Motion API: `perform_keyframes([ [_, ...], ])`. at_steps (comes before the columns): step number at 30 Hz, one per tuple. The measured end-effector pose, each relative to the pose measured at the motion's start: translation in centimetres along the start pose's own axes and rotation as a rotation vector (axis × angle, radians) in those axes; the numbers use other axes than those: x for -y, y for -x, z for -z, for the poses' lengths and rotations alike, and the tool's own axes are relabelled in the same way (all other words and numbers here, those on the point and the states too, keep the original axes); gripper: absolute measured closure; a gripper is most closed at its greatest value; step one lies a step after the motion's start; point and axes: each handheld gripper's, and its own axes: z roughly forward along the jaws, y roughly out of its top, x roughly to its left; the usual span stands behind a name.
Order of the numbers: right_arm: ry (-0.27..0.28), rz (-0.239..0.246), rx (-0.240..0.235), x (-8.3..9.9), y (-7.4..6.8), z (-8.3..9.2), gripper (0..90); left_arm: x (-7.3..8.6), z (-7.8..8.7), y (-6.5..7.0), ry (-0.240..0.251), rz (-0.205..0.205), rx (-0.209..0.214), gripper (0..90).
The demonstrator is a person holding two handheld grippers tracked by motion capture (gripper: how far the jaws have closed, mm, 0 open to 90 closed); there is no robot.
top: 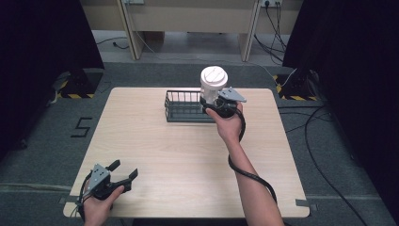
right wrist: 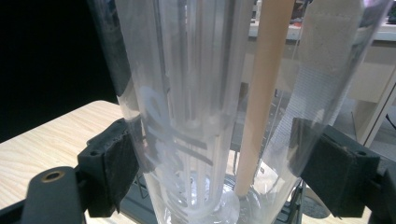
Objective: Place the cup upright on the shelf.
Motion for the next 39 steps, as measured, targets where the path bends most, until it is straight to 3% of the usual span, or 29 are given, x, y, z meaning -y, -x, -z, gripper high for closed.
perform_keyframes([
  [39,-0.026,0.004,0.016,-1.1,-0.2,-3.5,18.9,0.0,0.0,-0.1,0.0,0.007,0.001,15.9],
])
